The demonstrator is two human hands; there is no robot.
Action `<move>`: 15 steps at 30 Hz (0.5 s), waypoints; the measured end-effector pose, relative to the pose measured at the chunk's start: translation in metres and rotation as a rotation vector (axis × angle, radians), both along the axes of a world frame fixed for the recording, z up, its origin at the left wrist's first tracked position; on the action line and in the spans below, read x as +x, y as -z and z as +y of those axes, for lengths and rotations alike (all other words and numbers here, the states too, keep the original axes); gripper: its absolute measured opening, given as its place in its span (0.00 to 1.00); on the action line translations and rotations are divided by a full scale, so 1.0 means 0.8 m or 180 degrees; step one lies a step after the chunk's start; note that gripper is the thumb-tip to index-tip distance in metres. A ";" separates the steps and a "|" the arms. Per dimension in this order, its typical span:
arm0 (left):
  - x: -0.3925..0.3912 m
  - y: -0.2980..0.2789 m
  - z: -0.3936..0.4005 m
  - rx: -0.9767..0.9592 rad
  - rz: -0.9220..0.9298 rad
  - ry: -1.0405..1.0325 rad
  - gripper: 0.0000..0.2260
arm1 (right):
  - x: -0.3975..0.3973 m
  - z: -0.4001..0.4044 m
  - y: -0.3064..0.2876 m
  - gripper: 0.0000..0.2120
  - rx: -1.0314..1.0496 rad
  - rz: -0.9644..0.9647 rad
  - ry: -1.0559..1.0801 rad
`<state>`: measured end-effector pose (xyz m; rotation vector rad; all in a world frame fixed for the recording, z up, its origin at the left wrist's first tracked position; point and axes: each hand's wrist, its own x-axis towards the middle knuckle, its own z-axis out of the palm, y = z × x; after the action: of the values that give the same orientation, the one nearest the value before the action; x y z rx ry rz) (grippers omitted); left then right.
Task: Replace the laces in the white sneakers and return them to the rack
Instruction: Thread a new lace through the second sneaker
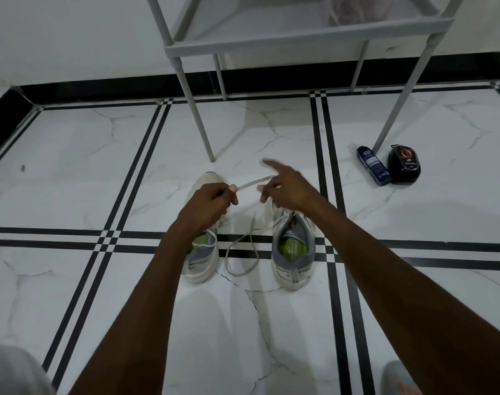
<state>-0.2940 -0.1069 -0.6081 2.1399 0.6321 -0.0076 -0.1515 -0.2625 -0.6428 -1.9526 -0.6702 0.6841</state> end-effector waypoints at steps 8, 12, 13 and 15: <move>0.002 0.001 -0.008 0.0091 0.0012 0.0034 0.18 | 0.001 0.007 0.012 0.11 -0.0082 -0.0737 0.0527; 0.003 0.004 -0.007 0.0107 -0.0014 0.0048 0.18 | -0.007 0.005 -0.001 0.20 -0.0141 -0.0500 -0.0416; 0.006 0.005 -0.008 0.0095 -0.0006 0.0057 0.18 | -0.016 0.010 -0.003 0.15 -0.0158 -0.0618 -0.0654; 0.010 0.007 -0.009 0.0099 -0.0019 0.0077 0.19 | -0.024 0.019 0.000 0.09 -0.0153 -0.0758 -0.0686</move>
<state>-0.2862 -0.1138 -0.6134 2.1767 0.6064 -0.0046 -0.1708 -0.2471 -0.6432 -2.0436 -1.0303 0.6059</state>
